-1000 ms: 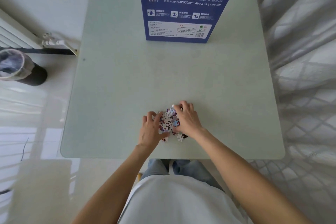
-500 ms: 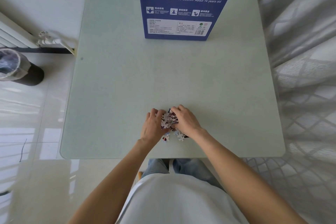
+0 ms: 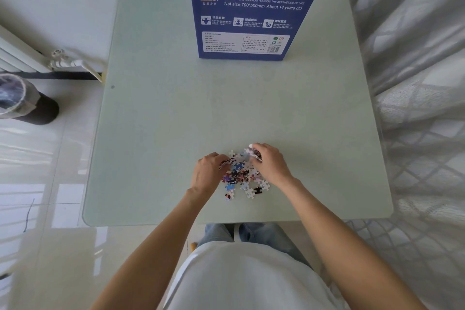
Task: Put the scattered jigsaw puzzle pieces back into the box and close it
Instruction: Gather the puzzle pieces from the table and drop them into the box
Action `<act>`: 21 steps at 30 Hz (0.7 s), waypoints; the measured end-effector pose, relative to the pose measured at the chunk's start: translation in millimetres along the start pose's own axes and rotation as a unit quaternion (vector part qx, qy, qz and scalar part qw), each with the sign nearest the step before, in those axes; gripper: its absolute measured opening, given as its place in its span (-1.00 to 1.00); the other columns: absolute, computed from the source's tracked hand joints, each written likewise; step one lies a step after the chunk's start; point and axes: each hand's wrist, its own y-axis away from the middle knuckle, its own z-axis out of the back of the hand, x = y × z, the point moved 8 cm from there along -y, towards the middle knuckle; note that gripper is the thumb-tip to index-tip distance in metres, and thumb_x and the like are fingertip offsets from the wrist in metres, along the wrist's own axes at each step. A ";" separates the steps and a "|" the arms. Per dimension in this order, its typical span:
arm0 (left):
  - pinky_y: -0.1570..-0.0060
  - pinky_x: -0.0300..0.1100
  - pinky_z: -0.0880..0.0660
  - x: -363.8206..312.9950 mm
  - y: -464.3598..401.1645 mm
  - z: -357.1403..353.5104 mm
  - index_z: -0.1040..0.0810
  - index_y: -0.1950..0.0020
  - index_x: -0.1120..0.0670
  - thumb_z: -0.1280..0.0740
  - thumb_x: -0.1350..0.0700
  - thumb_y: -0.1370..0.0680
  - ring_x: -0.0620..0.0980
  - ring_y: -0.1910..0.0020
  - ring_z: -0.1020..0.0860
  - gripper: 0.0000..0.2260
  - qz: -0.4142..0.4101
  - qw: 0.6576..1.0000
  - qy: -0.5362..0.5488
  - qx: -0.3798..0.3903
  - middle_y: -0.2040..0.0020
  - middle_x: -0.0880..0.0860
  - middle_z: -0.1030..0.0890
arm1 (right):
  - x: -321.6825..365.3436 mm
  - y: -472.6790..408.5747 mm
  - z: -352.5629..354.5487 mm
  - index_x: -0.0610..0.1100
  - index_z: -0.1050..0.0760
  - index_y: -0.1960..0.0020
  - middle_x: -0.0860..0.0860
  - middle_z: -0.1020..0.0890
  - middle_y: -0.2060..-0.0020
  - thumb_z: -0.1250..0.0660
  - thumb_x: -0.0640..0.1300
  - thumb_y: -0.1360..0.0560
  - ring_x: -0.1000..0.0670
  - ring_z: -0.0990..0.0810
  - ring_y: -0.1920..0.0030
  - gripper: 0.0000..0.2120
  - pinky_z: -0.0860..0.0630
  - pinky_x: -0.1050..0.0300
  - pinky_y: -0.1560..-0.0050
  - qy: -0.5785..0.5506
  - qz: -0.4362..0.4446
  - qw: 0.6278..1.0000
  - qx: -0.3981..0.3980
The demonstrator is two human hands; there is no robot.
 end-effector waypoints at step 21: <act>0.32 -0.25 -0.49 -179.7 -96.6 322.2 -0.67 0.01 0.12 -0.40 0.11 -0.47 -0.07 0.32 -0.57 -0.85 -0.314 0.893 0.051 -0.318 0.17 0.05 -0.68 | 152.9 -41.9 327.7 -0.13 -0.56 -0.02 -0.01 -0.65 0.20 -0.33 -0.23 -0.50 0.12 -0.67 0.25 -0.89 -0.56 0.31 0.15 -0.147 0.238 0.935 -0.220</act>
